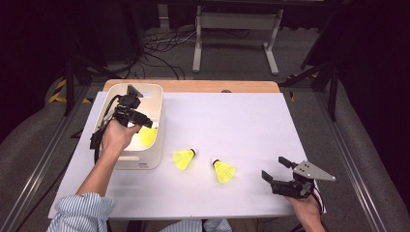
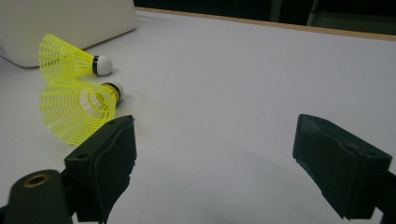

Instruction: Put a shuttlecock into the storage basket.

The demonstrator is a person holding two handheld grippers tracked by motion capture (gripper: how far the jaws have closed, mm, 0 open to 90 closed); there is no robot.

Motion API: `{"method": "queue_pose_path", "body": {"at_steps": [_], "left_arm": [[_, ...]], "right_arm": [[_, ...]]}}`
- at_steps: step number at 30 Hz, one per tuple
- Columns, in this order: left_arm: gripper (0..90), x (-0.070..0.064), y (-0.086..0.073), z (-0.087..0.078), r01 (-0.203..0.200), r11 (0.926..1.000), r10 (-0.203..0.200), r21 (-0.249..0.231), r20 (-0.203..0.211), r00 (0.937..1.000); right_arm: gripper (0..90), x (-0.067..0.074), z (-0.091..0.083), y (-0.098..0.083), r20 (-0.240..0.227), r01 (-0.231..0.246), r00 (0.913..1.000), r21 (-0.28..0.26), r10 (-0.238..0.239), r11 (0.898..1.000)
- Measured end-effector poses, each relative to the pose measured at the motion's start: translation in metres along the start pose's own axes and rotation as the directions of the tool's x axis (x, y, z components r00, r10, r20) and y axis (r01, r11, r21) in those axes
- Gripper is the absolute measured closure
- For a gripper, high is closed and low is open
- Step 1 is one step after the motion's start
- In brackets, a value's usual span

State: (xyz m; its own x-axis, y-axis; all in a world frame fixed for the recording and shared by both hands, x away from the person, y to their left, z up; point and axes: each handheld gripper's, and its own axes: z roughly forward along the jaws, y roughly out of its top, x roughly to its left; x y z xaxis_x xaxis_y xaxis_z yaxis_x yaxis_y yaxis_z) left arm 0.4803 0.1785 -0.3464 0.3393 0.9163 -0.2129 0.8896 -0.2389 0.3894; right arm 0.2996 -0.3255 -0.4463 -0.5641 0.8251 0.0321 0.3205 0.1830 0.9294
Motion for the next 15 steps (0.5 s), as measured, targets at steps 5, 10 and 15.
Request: {"method": "queue_pose_path", "body": {"at_steps": [5, 10, 15], "left_arm": [[47.3, -0.003, -0.001, -0.004, -0.013, 0.9999, 0.013, -0.004, -0.032, 0.9994], [43.0, -0.005, -0.001, -0.008, -0.016, 0.9996, 0.015, -0.025, -0.024, 0.9996], [40.3, -0.008, -0.001, -0.013, -0.028, 0.9987, 0.028, -0.042, -0.01, 0.9996]], "right_arm": [[14.0, 0.0, 0.0, 0.0, -0.001, 0.0, 1.0, 0.0, 0.0, 1.0], [14.0, 0.0, 0.0, 0.0, -0.003, 0.0, 1.0, -0.001, 0.0, 1.0], [14.0, 0.0, 0.0, 0.0, -0.004, 0.001, 1.0, 0.0, -0.001, 1.0]]}}
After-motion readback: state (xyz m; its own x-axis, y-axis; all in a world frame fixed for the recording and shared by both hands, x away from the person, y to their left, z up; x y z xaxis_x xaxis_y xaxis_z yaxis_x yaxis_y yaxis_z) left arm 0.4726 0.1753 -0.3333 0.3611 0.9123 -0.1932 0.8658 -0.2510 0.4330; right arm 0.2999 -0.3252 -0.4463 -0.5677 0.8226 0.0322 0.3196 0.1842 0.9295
